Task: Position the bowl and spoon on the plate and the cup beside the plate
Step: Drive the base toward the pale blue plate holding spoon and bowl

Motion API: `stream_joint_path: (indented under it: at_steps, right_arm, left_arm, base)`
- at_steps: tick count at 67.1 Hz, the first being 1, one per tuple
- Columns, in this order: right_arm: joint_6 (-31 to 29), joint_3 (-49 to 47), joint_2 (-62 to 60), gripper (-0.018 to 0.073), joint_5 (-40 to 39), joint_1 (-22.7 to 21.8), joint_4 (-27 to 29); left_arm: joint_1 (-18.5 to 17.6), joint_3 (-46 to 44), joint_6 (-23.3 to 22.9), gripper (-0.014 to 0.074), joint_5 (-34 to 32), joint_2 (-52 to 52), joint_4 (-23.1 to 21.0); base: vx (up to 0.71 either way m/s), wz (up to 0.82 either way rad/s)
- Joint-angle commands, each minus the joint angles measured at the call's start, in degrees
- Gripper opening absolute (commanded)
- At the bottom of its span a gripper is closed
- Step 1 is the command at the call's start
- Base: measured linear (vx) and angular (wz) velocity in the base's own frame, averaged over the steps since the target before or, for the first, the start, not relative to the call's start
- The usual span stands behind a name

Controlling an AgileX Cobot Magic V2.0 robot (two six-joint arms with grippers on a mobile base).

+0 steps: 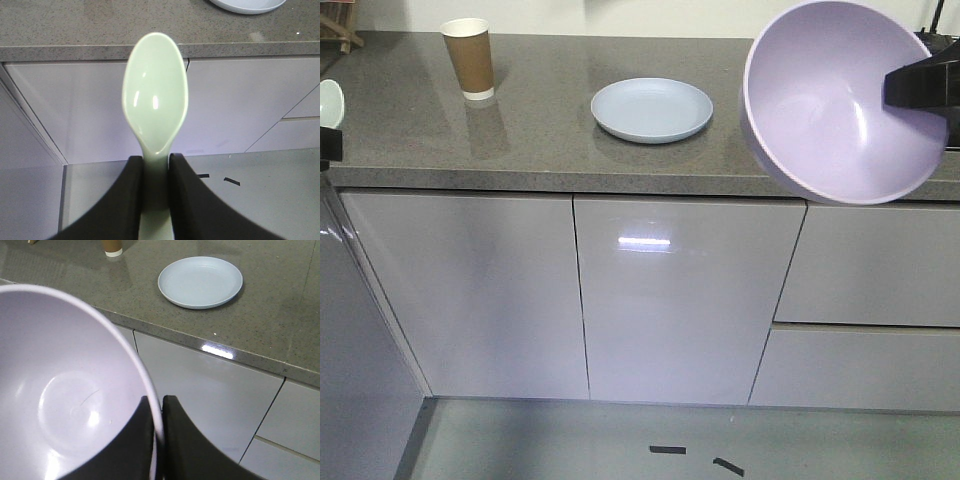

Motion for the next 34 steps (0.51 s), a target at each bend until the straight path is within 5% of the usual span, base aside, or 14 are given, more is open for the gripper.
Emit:
stream_joint_path:
  at_steps: [1,34]
  right_arm:
    - [-0.4,-1.8,-1.1,-0.0004,-3.5,-0.4,1.5]
    - [-0.4,-1.8,-1.1,-0.0004,-3.5,-0.4,1.5]
  left_arm:
    - [-0.2,-1.3,-0.6,-0.0006,-3.3,-1.0,-0.8]
    - [-0.2,-1.3,-0.6,-0.0006,-3.3,-1.0,-0.8]
  base:
    - [0.0,-0.08]
    - [0.0,-0.03]
